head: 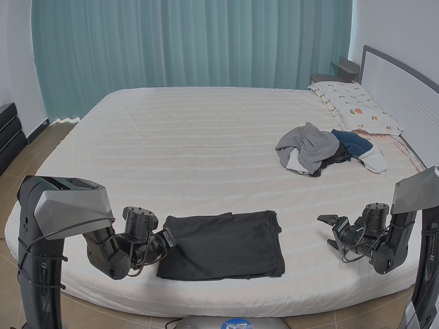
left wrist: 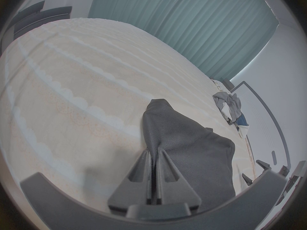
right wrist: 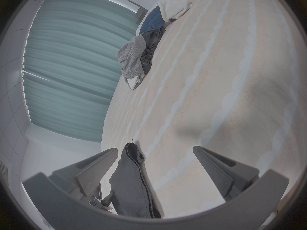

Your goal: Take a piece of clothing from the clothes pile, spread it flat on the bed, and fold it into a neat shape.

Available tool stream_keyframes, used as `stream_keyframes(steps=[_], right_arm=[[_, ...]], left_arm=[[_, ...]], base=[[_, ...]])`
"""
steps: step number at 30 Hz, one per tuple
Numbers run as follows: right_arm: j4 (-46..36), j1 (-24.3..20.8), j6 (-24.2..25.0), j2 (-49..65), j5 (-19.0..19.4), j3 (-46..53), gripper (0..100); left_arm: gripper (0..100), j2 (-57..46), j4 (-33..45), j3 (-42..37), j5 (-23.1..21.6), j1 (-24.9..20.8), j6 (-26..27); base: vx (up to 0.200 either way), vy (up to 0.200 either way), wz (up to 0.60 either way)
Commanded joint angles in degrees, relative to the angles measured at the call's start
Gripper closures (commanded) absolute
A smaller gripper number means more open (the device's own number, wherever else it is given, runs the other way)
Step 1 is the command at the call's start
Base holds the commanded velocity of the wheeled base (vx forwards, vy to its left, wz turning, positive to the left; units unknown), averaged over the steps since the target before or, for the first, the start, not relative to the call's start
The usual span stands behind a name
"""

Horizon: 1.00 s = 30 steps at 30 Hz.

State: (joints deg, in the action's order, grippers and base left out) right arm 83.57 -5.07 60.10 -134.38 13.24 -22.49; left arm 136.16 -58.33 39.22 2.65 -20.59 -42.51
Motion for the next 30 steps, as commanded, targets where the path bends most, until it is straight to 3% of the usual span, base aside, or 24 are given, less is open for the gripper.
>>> stream_keyframes(steps=[1, 30], right_arm=[[0.02, -0.03, 0.02, -0.18, -0.06, -0.01, 0], [0.19, -0.47, -0.86, -0.54, -0.14, 0.34, 0]], left_arm=[[100, -0.19, -0.03, -0.11, 0.17, 0.02, -0.03], [100, -0.01, -0.03, -0.28, 1.31, 0.73, -0.12]], base=[[0.000, 0.000, 0.00], [0.000, 0.193, 0.00]])
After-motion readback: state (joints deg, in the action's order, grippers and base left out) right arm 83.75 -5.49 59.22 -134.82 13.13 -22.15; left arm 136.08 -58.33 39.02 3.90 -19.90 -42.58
